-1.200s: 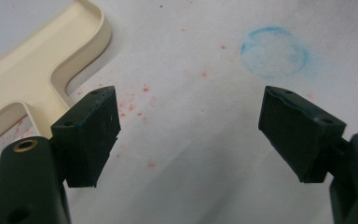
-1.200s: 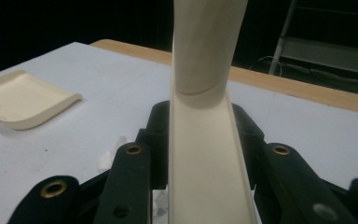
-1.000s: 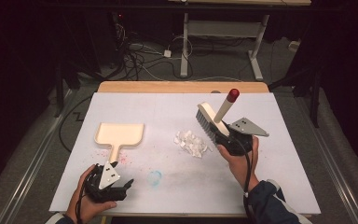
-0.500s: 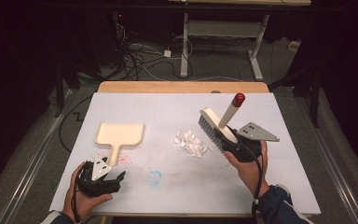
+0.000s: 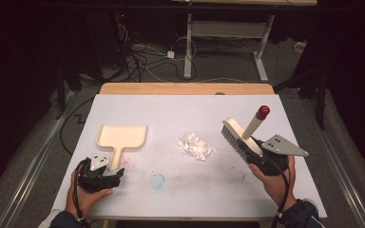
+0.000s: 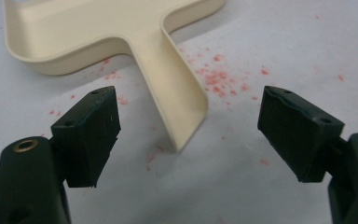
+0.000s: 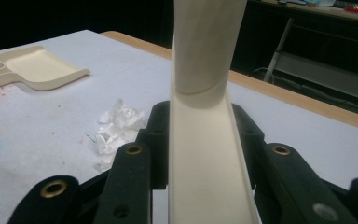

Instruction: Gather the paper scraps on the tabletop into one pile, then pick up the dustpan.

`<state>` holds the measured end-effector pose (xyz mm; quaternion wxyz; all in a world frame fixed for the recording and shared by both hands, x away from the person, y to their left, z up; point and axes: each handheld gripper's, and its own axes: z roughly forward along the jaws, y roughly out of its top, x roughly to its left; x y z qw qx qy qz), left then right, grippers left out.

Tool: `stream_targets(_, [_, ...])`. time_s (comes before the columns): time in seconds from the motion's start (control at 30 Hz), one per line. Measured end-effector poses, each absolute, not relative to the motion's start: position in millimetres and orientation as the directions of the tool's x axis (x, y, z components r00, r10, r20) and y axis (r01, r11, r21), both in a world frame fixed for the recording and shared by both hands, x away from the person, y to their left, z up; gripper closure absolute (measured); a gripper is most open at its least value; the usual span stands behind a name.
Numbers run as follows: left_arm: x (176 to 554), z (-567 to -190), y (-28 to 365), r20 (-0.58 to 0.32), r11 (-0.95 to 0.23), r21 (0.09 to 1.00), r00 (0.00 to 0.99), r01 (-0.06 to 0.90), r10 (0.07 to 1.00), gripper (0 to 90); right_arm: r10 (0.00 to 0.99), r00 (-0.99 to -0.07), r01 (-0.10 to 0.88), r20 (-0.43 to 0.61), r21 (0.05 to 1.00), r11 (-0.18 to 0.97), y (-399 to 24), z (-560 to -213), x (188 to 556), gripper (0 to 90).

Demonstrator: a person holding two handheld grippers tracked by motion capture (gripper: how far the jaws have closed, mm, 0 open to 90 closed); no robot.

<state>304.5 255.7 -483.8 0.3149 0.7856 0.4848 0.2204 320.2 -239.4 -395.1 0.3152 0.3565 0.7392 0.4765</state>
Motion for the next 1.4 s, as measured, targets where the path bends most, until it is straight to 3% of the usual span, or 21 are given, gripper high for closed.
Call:
stream_targets(0.47, [324.2,-486.7,252.7,0.061,-0.333,0.68,0.402,0.653,0.913,20.6,0.825,-0.548,0.226,-0.141,0.924,0.308,-258.6,-396.2,321.6,67.4])
stream_targets(1.0, [356.2,-494.1,252.3,-0.056,-0.166,0.669,0.271,0.725,0.961,23.3,0.843,-0.52,0.24,-0.135,0.925,0.296,-267.6,-391.9,321.2,67.4])
stream_targets(1.4, [363.7,-492.8,248.6,-0.063,-0.13,0.67,0.231,0.731,0.971,44.9,0.845,-0.522,0.266,-0.117,0.919,0.292,-267.3,-395.5,323.9,67.3])
